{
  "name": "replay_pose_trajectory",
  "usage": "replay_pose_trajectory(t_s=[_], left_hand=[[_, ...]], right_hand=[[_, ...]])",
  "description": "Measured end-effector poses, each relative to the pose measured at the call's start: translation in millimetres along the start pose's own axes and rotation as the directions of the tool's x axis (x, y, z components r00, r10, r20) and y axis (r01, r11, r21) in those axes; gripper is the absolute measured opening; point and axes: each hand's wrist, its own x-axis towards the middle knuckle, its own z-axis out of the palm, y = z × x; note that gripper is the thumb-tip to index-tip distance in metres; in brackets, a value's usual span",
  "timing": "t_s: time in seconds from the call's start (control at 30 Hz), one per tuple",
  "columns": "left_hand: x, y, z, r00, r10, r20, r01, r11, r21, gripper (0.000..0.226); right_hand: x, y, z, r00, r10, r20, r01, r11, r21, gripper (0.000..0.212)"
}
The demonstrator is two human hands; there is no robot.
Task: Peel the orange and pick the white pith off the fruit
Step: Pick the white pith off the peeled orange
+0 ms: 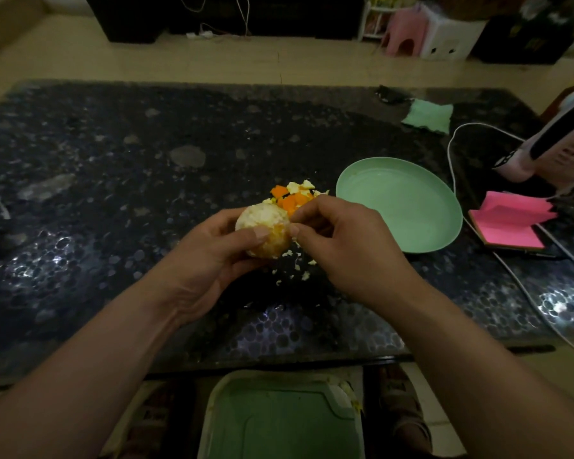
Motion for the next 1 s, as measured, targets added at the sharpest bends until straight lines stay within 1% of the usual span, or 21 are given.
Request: replay_pose_trajectory(t_s=[0.17,0.33,0.43,0.53,0.67,0.73,0.9,1.0], left_hand=[[0.5,-0.7,-0.6,1.000,0.024,-0.003,-0.024,0.998,0.061,0.058],[1.1,-2.5,-2.3,0.999,0.047,0.001,-0.046,0.992,0.117,0.060],[0.6,-3.4,-2.6,0.999,0.051,0.004,-0.051,0.990,0.133,0.060],[0.3,-3.7,-1.1,0.999,0.054,0.009,-0.054,0.990,0.127,0.061],[0.3,-1.6,-1.2,0.999,0.049,0.015,-0.050,0.994,0.098,0.063],[0.2,-0.7,-1.1,0.999,0.048,0.023,-0.050,0.994,0.095,0.062],[-0.5,-0.6,-2.1,0.999,0.045,0.026,-0.048,0.994,0.100,0.060],[-1.4,-0.5,-2.1,0.999,0.041,0.030,-0.044,0.994,0.096,0.060]], right_hand=[[-0.9,0.3,-0.3,1.000,-0.029,-0.005,0.028,0.996,-0.087,0.008],[-3.0,1.2,0.8,0.994,-0.113,-0.008,0.110,0.978,-0.175,0.009],[-4.1,1.4,1.2,0.991,-0.133,0.002,0.130,0.969,-0.211,0.011],[-3.5,2.4,-0.8,0.991,-0.134,0.000,0.131,0.971,-0.202,0.012],[-3.5,2.4,-4.8,0.995,-0.095,0.007,0.096,0.990,-0.104,0.008],[-3.6,1.8,-4.3,0.997,-0.082,0.011,0.083,0.993,-0.088,0.007],[-2.3,1.6,-4.0,0.997,-0.073,0.013,0.074,0.993,-0.090,0.009],[-3.8,-0.7,-3.9,0.995,-0.098,0.003,0.098,0.989,-0.112,0.009]])
